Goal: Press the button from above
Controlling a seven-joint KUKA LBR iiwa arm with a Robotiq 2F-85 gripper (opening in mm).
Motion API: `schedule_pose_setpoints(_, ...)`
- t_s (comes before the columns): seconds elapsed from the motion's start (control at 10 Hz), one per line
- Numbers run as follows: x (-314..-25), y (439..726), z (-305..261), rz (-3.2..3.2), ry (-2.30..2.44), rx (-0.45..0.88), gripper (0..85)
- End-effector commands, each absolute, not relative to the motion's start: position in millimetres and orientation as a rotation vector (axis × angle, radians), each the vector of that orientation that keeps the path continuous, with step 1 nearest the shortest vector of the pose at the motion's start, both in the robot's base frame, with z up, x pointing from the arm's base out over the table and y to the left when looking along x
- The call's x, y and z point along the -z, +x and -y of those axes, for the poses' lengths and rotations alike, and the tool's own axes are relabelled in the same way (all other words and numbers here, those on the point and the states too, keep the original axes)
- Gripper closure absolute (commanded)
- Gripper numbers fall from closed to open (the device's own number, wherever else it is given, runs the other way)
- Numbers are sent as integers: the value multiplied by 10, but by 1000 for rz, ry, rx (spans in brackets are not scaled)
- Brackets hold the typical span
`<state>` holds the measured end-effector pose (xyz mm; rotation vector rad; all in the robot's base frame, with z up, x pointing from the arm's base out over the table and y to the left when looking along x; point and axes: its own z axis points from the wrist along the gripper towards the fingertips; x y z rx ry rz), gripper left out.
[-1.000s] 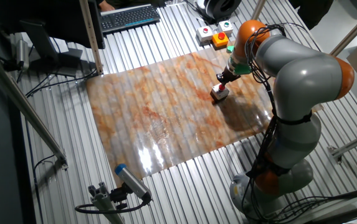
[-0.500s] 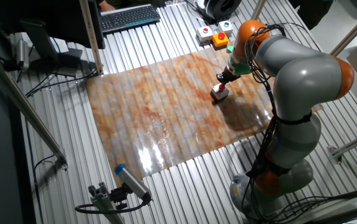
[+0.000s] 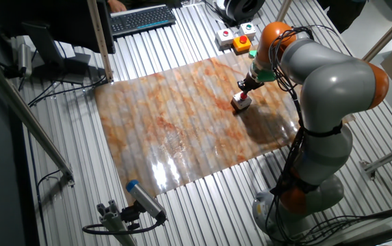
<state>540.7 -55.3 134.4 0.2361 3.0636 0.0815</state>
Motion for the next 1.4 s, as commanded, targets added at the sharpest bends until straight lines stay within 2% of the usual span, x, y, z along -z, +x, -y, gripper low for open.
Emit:
schedule_pose_setpoints(0.0,-1337,5406,546,-3068,235,-76,850)
schedule_pose_setpoints(0.5,-1360,5458,521,-3078,249,-10,850)
schedule_pose_setpoints(1.3,-1322,5436,489,-3078,261,-29,850)
